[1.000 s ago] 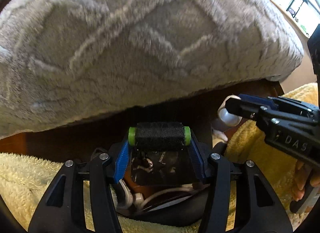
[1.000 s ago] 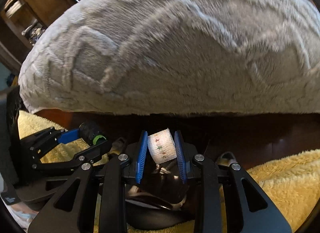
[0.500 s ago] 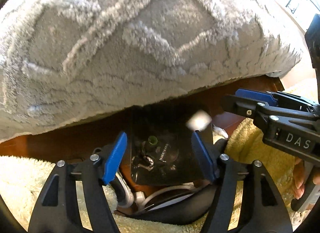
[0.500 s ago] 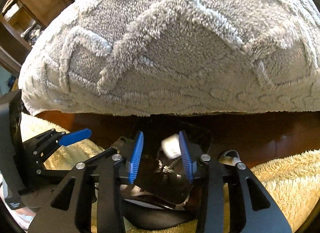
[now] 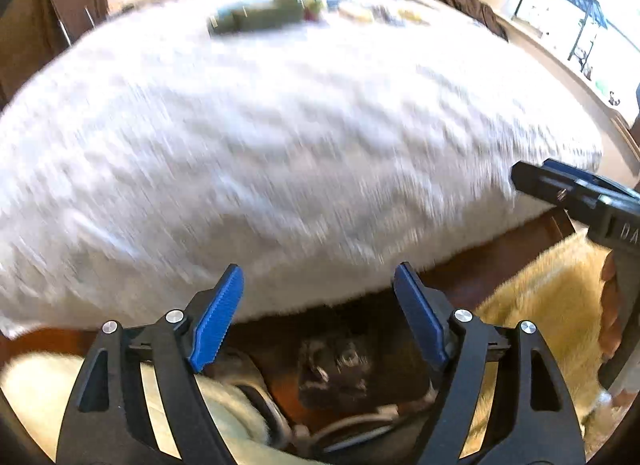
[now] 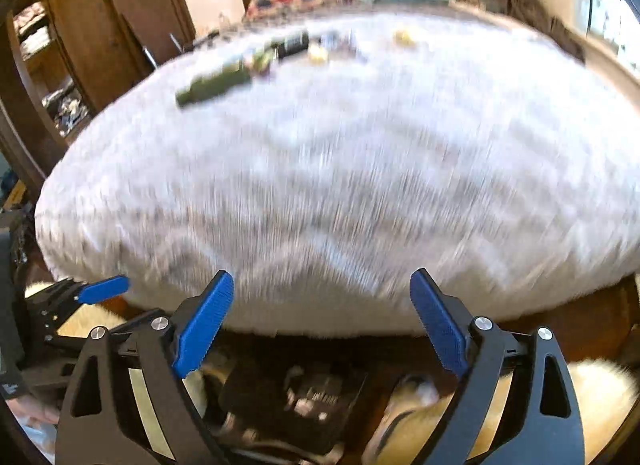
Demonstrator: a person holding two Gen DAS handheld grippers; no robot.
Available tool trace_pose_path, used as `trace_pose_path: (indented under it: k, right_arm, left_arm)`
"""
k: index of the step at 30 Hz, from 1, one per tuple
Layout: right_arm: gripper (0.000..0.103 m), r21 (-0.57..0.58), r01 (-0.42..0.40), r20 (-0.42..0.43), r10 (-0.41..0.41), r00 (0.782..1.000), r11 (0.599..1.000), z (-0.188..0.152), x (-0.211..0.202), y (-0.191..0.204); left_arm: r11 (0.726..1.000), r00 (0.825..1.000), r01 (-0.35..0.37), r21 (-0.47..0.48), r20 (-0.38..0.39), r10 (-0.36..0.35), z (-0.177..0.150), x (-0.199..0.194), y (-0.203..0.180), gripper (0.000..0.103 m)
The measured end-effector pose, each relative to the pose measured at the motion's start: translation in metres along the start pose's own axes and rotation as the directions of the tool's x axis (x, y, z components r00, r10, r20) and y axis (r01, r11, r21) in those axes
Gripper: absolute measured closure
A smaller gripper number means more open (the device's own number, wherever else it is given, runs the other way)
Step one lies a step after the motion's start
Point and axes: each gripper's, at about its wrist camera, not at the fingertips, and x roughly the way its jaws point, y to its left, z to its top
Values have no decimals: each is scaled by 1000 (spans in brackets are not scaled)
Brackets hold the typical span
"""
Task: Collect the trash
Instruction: 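Lower the roll and tape below the bed edge and open both tools, then grasp the dark green bottle with the left tool while the right tool grasps the knotted cloth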
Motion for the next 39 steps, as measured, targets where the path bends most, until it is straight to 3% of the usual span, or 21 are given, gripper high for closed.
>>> trace_pose_path:
  k: [6,13,24,31,39]
  right_arm:
    - [13,0,51,100,-51,994,999,57,-4,-7]
    - [13,18,89,127,-91,988,996,115,23,-17]
    - [13,27,106,98,-108,989,994,170,99,-30]
    - [16,52,89,70,-92,993,995,192,146,-38]
    - [26,67,57,8,-58,998,996,211,179,-36]
  left_arm:
    - [999,995,-47,-11,83,48,46,-18,20,26]
    - [996,989,-83,-32,123,86,106,-10,48,26]
    - [986,979,-164,7,128,161,177,58,65,21]
    - [987,982,-145,71,130,135,196,90,56,21]
    - [991,991,-107,75,86,100,219,120,54,20]
